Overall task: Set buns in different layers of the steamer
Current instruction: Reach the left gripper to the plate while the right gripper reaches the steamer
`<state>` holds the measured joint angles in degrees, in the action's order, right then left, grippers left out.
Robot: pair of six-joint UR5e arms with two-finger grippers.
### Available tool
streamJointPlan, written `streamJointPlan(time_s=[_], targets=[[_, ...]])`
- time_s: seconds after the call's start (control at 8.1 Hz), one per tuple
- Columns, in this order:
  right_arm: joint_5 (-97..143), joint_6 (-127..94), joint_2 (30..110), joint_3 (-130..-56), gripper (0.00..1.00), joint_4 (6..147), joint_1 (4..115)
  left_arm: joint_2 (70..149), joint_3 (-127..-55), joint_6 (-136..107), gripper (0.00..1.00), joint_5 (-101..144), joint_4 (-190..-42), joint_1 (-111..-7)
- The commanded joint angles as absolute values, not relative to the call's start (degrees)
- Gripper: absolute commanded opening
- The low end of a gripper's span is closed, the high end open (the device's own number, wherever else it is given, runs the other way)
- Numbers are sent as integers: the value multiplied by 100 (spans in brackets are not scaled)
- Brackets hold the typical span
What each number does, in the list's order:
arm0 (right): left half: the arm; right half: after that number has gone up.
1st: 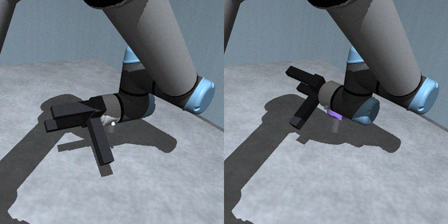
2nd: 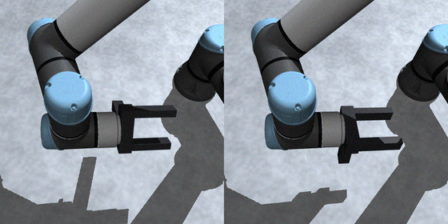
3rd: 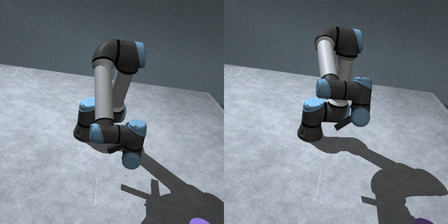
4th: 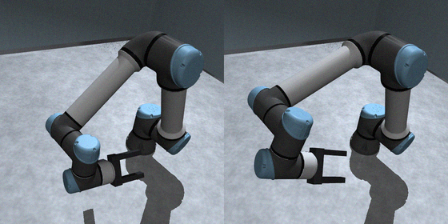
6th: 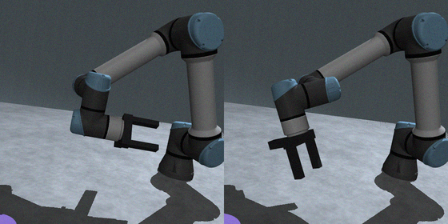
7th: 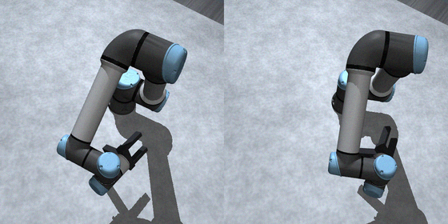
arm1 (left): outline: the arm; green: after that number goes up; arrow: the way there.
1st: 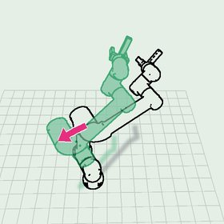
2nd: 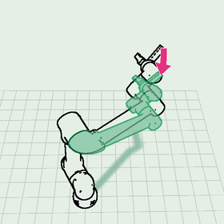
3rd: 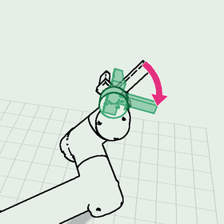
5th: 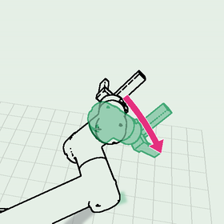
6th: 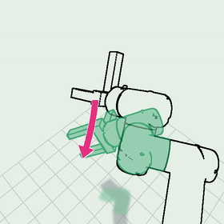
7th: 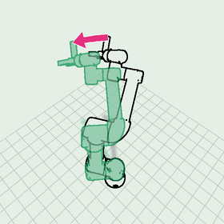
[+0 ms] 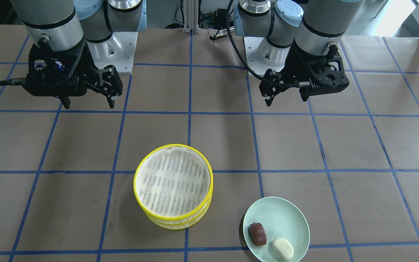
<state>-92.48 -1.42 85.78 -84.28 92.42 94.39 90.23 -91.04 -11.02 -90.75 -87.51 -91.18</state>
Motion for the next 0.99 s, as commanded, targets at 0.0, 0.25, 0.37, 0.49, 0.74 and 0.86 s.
streamJointPlan(time_s=[0.0, 0.25, 0.37, 0.49, 0.74, 0.86], targets=[[-9229, -141, 8569, -8429, 100, 9246, 9439, 9061, -9114, -1099, 100, -9088, -8736, -9062], [-9211, -149, 8561, -8429, 100, 9255, 9439, 9306, -9149, -1134, 100, -9071, -8658, -8835], [-9159, -167, 8508, -8429, 100, 9298, 9439, 9490, -9158, -1099, 100, -9009, -8327, -8659], [-9150, -202, 8403, -8429, 100, 9516, 9439, 9605, -9184, -1142, 100, -9009, -8141, -8631], [-8914, -385, 8009, -8455, 100, 10087, 9474, 9904, -9281, -1239, 100, -8983, -7345, -8622], [-8808, -543, 7685, -8464, 100, 10621, 9527, 10062, -9290, -1361, 100, -9009, -7060, -8613]])
